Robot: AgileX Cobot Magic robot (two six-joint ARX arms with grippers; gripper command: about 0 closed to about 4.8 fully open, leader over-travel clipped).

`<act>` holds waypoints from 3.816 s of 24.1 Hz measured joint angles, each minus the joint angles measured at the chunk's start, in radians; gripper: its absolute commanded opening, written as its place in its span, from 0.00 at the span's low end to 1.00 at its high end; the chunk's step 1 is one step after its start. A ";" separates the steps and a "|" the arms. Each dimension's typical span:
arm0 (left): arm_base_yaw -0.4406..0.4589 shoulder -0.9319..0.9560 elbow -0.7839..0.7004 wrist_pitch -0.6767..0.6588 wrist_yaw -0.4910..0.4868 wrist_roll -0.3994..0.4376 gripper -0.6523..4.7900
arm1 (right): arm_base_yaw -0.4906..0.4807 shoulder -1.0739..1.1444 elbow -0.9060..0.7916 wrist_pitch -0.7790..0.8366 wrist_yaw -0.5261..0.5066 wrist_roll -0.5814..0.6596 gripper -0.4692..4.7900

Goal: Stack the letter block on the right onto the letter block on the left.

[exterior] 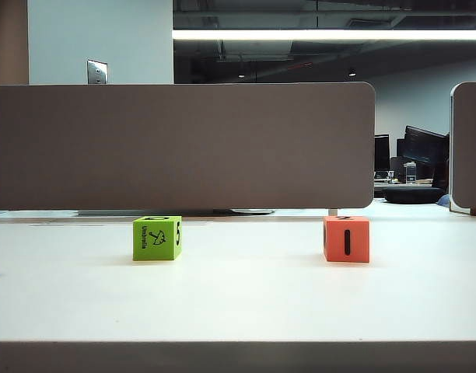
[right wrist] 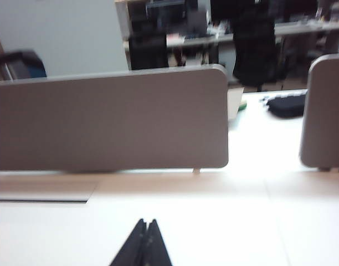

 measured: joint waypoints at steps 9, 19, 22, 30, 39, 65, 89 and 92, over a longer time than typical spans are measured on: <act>-0.112 0.141 0.124 -0.137 0.004 0.000 0.11 | 0.130 0.269 0.102 -0.194 -0.031 -0.018 0.08; -0.137 0.147 0.172 -0.291 0.006 0.000 0.11 | 0.322 0.565 0.118 -0.198 0.129 -0.072 0.99; -0.147 0.147 0.172 -0.311 0.010 -0.001 0.11 | 0.348 0.621 0.130 -0.188 0.136 -0.060 1.00; -0.173 0.147 0.172 -0.358 0.045 -0.002 0.11 | 0.392 0.782 0.130 -0.135 0.156 0.226 1.00; -0.173 0.147 0.172 -0.357 0.047 -0.012 0.11 | 0.390 0.922 0.132 -0.116 0.237 0.284 1.00; -0.173 0.147 0.174 -0.320 -0.137 -0.014 0.11 | 0.391 1.108 0.134 -0.099 0.310 0.286 0.72; -0.173 0.147 0.230 -0.337 -0.280 0.076 0.11 | 0.438 1.069 0.374 -0.197 -0.043 -0.138 0.62; -0.173 0.146 0.230 -0.349 -0.280 0.076 0.11 | 0.467 1.071 0.451 -0.204 -0.042 -0.257 0.62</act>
